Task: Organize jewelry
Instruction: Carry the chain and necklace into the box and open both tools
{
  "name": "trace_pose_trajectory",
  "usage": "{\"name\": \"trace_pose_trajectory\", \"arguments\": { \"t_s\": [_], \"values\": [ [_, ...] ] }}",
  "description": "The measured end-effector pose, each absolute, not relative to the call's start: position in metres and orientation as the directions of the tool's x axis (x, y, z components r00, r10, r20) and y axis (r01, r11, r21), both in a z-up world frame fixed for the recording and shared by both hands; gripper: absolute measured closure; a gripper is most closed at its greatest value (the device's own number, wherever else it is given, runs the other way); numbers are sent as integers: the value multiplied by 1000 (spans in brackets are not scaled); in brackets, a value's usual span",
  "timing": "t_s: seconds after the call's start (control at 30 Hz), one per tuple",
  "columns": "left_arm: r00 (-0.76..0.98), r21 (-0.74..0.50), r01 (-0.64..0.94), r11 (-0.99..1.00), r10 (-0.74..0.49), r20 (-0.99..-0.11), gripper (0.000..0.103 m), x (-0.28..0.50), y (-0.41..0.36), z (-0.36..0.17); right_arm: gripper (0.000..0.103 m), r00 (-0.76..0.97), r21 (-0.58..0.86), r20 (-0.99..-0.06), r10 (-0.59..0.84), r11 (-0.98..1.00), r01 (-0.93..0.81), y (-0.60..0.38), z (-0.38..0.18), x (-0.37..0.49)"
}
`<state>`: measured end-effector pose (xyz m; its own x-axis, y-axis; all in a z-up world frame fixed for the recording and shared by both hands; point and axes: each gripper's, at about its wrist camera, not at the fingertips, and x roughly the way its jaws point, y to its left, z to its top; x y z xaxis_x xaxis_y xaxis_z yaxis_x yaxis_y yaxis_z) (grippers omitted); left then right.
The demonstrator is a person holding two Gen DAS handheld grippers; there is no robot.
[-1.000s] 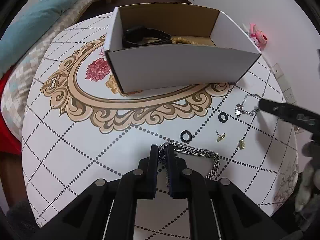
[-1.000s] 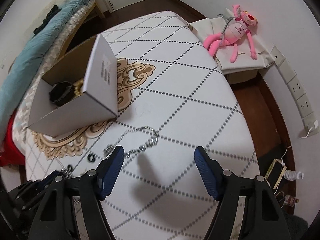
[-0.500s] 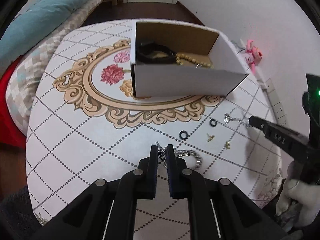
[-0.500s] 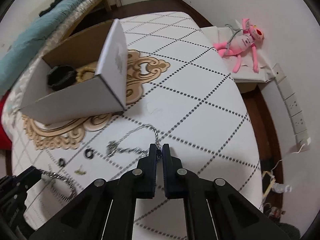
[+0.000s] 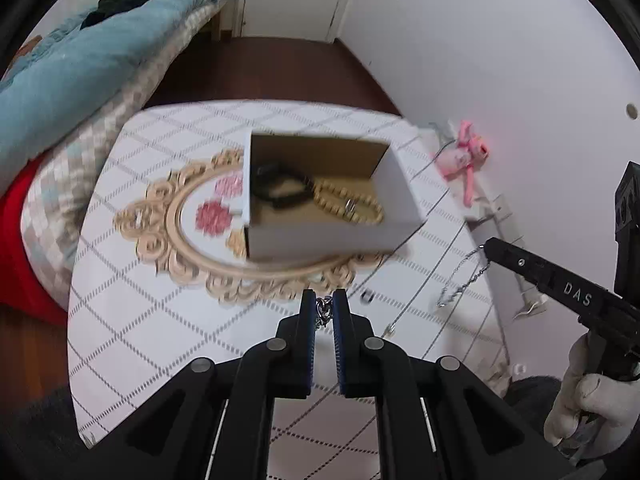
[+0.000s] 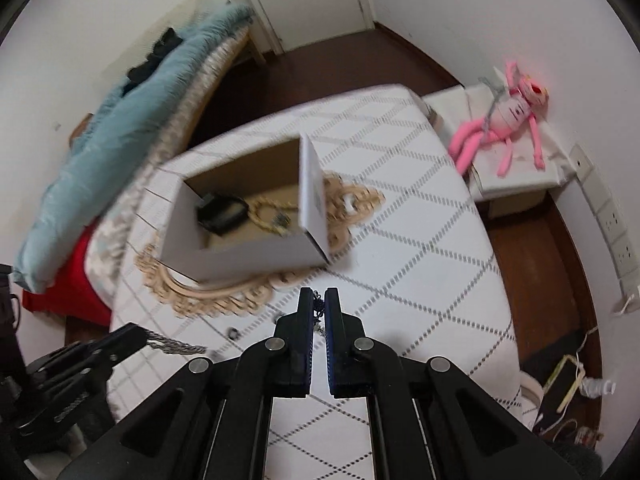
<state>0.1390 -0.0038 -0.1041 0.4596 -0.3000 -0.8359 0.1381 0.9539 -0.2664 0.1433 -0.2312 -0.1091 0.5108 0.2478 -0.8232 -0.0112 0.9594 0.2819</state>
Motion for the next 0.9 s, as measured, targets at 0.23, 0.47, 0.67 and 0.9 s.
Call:
{"name": "trace_pose_trajectory", "arguments": {
  "t_s": [0.23, 0.47, 0.67, 0.9],
  "values": [
    [511, -301, 183, 936, -352, -785, 97, 182, -6, -56, 98, 558, 297, -772, 304, 949, -106, -215, -54, 170],
    [474, -316, 189, 930, -368, -800, 98, 240, -7, -57, 98, 538, 299, -775, 331, 943, -148, -195, -39, 231],
    [396, -372, 164, 914, -406, -824, 98, 265, -9, -86, 98, 476, 293, -819, 320, 947, -133, -187, -63, 276],
    [335, -283, 94, 954, -298, -894, 95, 279, -10, -114, 98, 395, 257, -868, 301, 953, -160, -173, -95, 309]
  ]
}}
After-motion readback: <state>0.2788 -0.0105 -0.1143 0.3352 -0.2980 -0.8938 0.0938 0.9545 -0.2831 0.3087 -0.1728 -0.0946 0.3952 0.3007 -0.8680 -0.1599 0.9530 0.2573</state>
